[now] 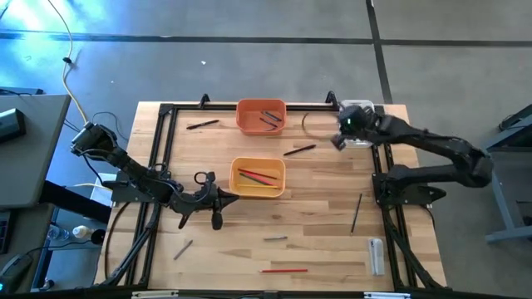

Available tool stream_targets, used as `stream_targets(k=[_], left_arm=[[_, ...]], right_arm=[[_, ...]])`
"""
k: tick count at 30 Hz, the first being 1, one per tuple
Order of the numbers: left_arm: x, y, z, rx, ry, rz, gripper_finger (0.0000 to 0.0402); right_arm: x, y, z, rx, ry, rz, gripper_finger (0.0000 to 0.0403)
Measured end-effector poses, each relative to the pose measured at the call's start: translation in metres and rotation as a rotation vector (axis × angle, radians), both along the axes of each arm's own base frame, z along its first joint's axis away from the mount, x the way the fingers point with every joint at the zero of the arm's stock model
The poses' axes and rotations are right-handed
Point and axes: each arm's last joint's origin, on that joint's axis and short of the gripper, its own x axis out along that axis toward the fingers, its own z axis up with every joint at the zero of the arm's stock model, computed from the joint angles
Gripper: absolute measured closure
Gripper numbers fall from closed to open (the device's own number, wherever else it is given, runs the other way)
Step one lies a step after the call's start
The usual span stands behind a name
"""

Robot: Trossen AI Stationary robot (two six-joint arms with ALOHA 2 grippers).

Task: Sort crayons/erasers/pens/pencils in bins
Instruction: Put the right gray crayon into the orange bin

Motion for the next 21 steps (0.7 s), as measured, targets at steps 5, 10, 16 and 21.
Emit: stream_targets(k=[5, 10, 16, 21], left_arm=[[0.000, 0.000, 0.000, -0.002, -0.004, 0.000, 0.0401], [0.000, 0.000, 0.000, -0.002, -0.004, 0.000, 0.0401], [0.000, 0.000, 0.001, -0.003, -0.008, 0.002, 0.0401], [0.000, 0.000, 0.001, -0.006, -0.015, 0.004, 0.0401]], right_arm=[[0.022, 0.058, 0.009, -0.006, -0.079, 0.284, 0.0395], [0.047, 0.121, 0.003, 0.043, -0.143, 0.540, 0.0397], [0.072, 0.188, -0.018, 0.118, -0.218, 0.726, 0.0400], [0.094, 0.228, -0.048, 0.163, -0.257, 0.813, 0.0396]])
